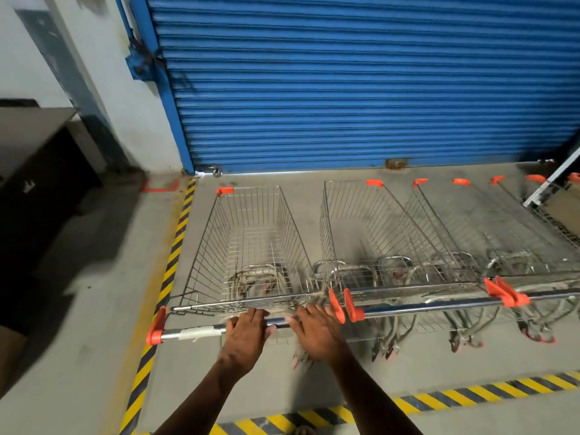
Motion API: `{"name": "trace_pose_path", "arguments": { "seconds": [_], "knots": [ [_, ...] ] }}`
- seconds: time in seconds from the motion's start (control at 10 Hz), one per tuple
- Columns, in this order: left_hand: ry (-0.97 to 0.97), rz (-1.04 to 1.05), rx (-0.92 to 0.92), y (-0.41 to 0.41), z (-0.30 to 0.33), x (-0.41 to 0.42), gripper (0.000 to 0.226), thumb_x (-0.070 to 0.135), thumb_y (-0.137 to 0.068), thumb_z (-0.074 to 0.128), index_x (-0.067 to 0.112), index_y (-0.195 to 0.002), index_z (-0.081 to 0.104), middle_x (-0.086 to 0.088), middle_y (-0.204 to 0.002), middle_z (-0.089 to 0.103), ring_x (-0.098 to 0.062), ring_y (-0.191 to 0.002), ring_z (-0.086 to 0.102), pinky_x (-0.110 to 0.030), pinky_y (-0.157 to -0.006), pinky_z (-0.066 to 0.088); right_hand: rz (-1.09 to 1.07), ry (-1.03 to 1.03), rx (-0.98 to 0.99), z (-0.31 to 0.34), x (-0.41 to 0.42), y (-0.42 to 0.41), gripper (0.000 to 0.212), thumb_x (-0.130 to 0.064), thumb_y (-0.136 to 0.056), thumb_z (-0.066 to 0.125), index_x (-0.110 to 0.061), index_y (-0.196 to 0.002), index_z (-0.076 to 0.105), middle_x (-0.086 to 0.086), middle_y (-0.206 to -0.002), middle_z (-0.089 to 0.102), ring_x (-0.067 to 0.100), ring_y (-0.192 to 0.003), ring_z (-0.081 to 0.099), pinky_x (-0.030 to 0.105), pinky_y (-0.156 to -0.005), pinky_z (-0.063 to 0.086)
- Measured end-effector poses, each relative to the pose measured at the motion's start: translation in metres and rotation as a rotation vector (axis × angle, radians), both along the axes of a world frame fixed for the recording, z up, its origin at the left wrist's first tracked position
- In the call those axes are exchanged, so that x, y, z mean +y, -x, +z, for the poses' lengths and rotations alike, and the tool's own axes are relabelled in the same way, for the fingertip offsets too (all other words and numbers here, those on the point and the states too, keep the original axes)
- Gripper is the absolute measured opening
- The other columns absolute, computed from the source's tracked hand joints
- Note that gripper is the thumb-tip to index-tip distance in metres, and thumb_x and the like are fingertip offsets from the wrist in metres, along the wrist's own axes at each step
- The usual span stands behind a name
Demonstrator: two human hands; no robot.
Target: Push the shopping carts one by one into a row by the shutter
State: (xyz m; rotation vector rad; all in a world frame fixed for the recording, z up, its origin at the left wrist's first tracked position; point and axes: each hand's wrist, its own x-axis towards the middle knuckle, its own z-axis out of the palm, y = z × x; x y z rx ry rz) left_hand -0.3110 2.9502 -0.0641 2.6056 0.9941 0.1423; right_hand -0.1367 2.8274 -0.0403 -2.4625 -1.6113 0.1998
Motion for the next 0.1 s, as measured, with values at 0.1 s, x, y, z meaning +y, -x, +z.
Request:
{"name": "trace_pose_path", "arguments": {
  "seconds": [0.1],
  "knots": [
    [0.076,0.037,-0.131,-0.0057,0.0369,0.0072,0.053,0.06,-0.103,0.03,0.036,-0.15,0.034,0.01,-0.146,0.046,-0.014,-0.129,0.049,-0.039,-0.107,0.037,-0.069,-0.014,0.041,0.0198,0.0152,-0.0013,0.079,-0.067,-0.103,0.001,-0.026,-0.13,0.063,-0.001,-0.134,0.064,0.017,-0.125,0.058,0.043,-0.114,0.039]
  ]
}}
